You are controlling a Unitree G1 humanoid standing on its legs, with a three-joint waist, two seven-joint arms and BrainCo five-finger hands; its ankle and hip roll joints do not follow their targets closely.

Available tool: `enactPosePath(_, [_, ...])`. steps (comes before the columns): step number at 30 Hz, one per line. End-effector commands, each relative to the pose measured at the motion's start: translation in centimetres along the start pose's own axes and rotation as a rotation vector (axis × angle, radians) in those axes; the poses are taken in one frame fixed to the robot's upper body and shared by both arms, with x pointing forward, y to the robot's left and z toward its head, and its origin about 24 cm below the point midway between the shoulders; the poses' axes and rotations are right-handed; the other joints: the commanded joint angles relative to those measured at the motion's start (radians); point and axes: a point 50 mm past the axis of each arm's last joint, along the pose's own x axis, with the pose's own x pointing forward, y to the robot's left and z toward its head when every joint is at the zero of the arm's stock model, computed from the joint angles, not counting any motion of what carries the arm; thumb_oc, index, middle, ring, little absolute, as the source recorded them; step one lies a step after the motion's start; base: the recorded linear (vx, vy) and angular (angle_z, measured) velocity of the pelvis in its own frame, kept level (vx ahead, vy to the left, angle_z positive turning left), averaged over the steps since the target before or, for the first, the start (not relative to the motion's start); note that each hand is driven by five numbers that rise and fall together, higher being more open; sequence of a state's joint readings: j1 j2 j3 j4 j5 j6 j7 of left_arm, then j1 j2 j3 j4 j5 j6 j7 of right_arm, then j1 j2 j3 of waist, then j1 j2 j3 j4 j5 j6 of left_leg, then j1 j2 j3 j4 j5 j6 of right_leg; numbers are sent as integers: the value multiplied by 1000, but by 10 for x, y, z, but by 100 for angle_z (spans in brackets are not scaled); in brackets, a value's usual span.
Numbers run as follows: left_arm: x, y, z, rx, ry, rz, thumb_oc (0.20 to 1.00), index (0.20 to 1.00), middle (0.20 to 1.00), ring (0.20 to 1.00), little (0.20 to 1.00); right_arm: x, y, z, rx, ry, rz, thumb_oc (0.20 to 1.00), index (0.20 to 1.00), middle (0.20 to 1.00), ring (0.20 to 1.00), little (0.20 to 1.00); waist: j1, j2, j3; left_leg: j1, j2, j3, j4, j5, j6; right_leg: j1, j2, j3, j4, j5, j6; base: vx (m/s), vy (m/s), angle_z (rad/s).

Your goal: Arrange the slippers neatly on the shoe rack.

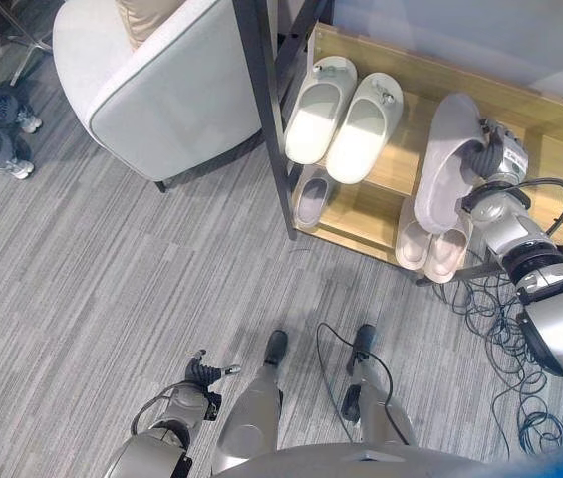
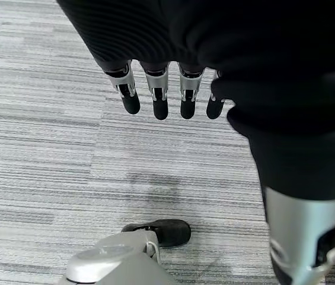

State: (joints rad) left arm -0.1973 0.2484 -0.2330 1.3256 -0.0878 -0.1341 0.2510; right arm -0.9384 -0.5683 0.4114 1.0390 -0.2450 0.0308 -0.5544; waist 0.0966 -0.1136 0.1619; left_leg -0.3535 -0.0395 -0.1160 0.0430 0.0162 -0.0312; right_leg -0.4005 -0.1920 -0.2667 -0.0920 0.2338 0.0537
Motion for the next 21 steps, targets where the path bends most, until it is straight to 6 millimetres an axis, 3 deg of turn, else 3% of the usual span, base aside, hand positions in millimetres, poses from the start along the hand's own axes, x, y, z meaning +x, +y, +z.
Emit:
enactPosePath(1, [3,8,7,37,-2,49,1000,1000,1000,1000,1000,18,-39,10,4,-55,-162,200,200,200,200,200,12,22,49,23,21,18,-130,32,-38,169,-22,-17,7,-155,118,0,0,0])
enactPosePath(4, [4,8,8,40,-1,51,1000,1000,1000,1000,1000,14,-38,11,21,-86,-179,200,200,200,200,200,10,21,47,28,21,18,-130,29,-37,175,-22,-19,8,-159,119,0,0,0])
enactPosePath(6, [2,6,2,49,18,47,1000,1000,1000,1000,1000,-7,-32,6,66,-158,-194,200,200,200,200,200,-3,18,31,58,23,21,-130,13,-32,202,-23,-25,14,-168,121,0,0,0])
enactPosePath(10, [0,4,-6,48,42,38,1000,1000,1000,1000,1000,-27,-25,-2,95,-190,-165,200,200,200,200,200,-9,15,21,90,29,24,-130,-2,-28,230,-20,-25,17,-178,120,19,-13,-3])
enactPosePath(11, [-2,0,-13,46,63,21,1000,1000,1000,1000,1000,-49,-11,-15,142,-175,-113,200,200,200,200,200,-20,15,8,128,39,32,-130,-14,-26,261,-13,-25,22,-192,118,52,-35,-13])
enactPosePath(14, [-4,-1,-22,43,87,11,1000,1000,1000,1000,1000,-71,0,-29,184,-144,-54,200,200,200,200,200,-30,17,-3,163,48,39,-130,-24,-23,287,-5,-21,24,-207,111,61,-6,-13])
enactPosePath(17, [-5,-1,-23,15,91,14,1000,1000,1000,1000,1000,-92,-1,-33,243,-165,-35,200,200,200,200,200,-44,19,-5,178,54,31,-130,-29,-16,288,2,-15,39,-220,107,7,-7,-6])
enactPosePath(21, [-4,3,-23,13,80,25,1000,1000,1000,1000,1000,-105,-10,-31,213,-237,-33,200,200,200,200,200,-39,34,-6,193,64,11,-130,-36,-14,298,15,-14,52,-242,102,17,-49,-1])
